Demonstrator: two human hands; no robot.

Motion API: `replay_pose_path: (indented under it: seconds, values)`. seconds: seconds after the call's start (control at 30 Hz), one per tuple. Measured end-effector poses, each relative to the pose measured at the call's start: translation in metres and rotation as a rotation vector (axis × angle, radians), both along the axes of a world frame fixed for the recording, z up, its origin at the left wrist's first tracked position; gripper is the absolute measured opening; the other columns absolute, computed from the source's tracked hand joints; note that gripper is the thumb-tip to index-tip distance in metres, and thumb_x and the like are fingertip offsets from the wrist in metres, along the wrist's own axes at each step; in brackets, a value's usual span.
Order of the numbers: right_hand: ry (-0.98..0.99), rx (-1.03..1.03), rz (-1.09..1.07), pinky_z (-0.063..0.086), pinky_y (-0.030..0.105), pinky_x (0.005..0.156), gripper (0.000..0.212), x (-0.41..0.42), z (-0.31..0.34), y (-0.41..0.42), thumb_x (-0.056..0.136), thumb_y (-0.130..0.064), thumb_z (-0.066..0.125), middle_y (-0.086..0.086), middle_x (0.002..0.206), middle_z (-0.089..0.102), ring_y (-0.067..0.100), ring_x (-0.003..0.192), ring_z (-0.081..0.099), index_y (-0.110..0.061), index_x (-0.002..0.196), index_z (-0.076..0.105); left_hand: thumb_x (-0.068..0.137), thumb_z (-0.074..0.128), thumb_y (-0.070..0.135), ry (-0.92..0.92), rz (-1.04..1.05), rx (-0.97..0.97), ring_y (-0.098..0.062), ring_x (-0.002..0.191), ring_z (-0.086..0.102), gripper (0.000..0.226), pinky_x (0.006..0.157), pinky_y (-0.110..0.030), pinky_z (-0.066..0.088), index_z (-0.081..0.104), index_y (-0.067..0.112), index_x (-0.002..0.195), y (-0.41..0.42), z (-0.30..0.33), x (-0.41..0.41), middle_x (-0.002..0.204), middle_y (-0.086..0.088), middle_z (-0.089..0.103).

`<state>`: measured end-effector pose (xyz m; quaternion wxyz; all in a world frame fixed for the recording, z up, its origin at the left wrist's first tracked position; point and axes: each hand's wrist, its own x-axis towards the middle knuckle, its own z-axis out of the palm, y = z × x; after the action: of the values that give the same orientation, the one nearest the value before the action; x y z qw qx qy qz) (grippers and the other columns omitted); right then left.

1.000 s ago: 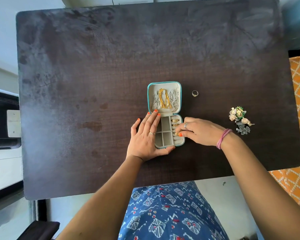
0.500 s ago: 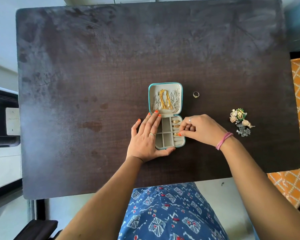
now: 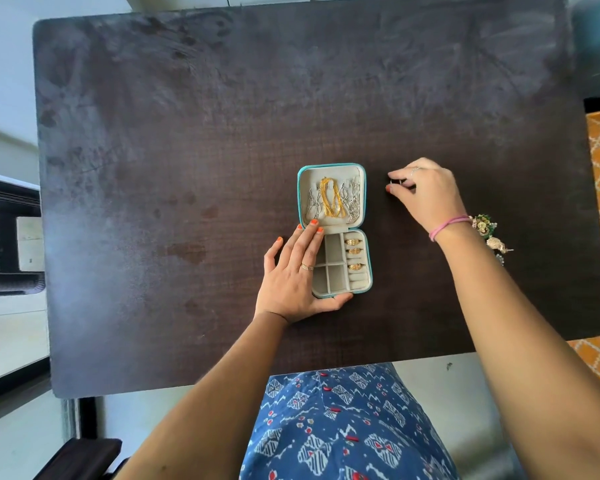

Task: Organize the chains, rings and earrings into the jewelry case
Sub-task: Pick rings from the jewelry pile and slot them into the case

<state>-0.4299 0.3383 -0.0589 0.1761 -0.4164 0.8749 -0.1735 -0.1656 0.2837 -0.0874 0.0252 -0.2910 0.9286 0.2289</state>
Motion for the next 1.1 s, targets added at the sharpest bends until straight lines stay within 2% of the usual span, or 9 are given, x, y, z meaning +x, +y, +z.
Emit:
replay_pose_path:
  seconds: [0.13, 0.23, 0.27, 0.4, 0.53, 0.77, 0.87, 1.0, 1.1]
  values:
    - [-0.007, -0.004, -0.022, 0.054, 0.035, 0.083, 0.017, 0.007, 0.005, 0.005, 0.083, -0.016, 0.069, 0.009, 0.096, 0.070, 0.023, 0.080, 0.069, -0.011, 0.098, 0.075, 0.070, 0.046, 0.083, 0.002, -0.002, 0.000, -0.020, 0.143, 0.027, 0.108, 0.117, -0.041, 0.010, 0.024, 0.014, 0.149, -0.001, 0.000, 0.000, 0.158, -0.001, 0.023]
    - [-0.124, -0.087, -0.055, 0.049, 0.009, 0.077, 0.013, 0.025, 0.023, 0.014, 0.082, -0.014, 0.070, 0.001, 0.086, 0.072, 0.007, 0.073, 0.067, -0.013, 0.093, 0.076, 0.070, 0.046, 0.083, 0.008, -0.002, -0.003, -0.020, 0.143, 0.027, 0.108, 0.117, -0.041, 0.010, 0.023, 0.014, 0.149, -0.001, 0.000, 0.001, 0.158, -0.002, 0.023]
    - [-0.171, -0.109, -0.043, 0.047, 0.005, 0.075, 0.012, 0.033, 0.030, 0.018, 0.082, -0.013, 0.071, -0.003, 0.084, 0.071, 0.004, 0.074, 0.065, -0.014, 0.093, 0.076, 0.070, 0.046, 0.083, 0.008, -0.003, -0.003, -0.020, 0.143, 0.027, 0.108, 0.117, -0.041, 0.010, 0.023, 0.014, 0.149, -0.001, 0.000, 0.001, 0.158, -0.002, 0.023]
    - [-0.288, -0.150, 0.152, 0.051, 0.010, 0.071, 0.013, 0.064, 0.049, 0.039, 0.080, -0.011, 0.073, -0.006, 0.087, 0.069, 0.004, 0.078, 0.065, -0.015, 0.092, 0.077, 0.070, 0.047, 0.083, 0.012, -0.005, -0.004, -0.020, 0.143, 0.027, 0.108, 0.117, -0.042, 0.012, 0.023, 0.013, 0.149, -0.001, 0.000, 0.001, 0.158, -0.002, 0.023]
    - [-0.363, -0.007, 0.252, 0.053, 0.016, 0.076, 0.015, 0.087, 0.044, 0.057, 0.081, -0.012, 0.073, -0.004, 0.093, 0.068, 0.006, 0.077, 0.065, -0.016, 0.095, 0.076, 0.070, 0.048, 0.083, 0.017, -0.008, -0.010, -0.021, 0.143, 0.028, 0.109, 0.117, -0.043, 0.014, 0.022, 0.012, 0.149, 0.000, -0.002, 0.001, 0.158, -0.003, 0.023]
    - [-0.243, 0.122, 0.351, 0.050, 0.025, 0.089, 0.018, 0.102, 0.039, 0.058, 0.087, -0.015, 0.067, 0.003, 0.102, 0.066, 0.016, 0.095, 0.064, -0.010, 0.103, 0.074, 0.070, 0.047, 0.083, 0.035, -0.007, -0.010, -0.021, 0.143, 0.027, 0.108, 0.116, -0.044, 0.015, 0.021, 0.013, 0.149, 0.000, -0.002, 0.001, 0.158, -0.003, 0.025]
    - [-0.183, 0.133, 0.412, 0.051, 0.033, 0.090, 0.017, 0.105, 0.039, 0.054, 0.087, -0.012, 0.067, 0.008, 0.099, 0.067, 0.023, 0.094, 0.064, -0.008, 0.102, 0.074, 0.071, 0.048, 0.083, 0.034, -0.007, -0.014, -0.020, 0.143, 0.027, 0.108, 0.116, -0.044, 0.016, 0.021, 0.013, 0.149, 0.000, -0.002, 0.001, 0.158, -0.003, 0.024]
    - [-0.149, 0.175, 0.388, 0.045, 0.027, 0.094, 0.022, 0.111, 0.036, 0.053, 0.093, -0.014, 0.059, 0.008, 0.107, 0.063, 0.022, 0.100, 0.061, -0.008, 0.110, 0.071, 0.070, 0.048, 0.083, 0.043, -0.003, -0.019, -0.020, 0.143, 0.027, 0.108, 0.117, -0.044, 0.017, 0.022, 0.013, 0.149, 0.001, -0.002, 0.001, 0.158, -0.003, 0.025]
    - [-0.115, 0.147, 0.297, 0.051, 0.028, 0.083, 0.017, 0.118, 0.037, 0.056, 0.086, -0.014, 0.068, 0.005, 0.099, 0.067, 0.021, 0.090, 0.065, -0.010, 0.102, 0.074, 0.070, 0.048, 0.083, 0.048, -0.001, -0.023, -0.020, 0.143, 0.028, 0.108, 0.116, -0.044, 0.017, 0.021, 0.013, 0.149, 0.001, -0.002, 0.001, 0.158, -0.003, 0.025]
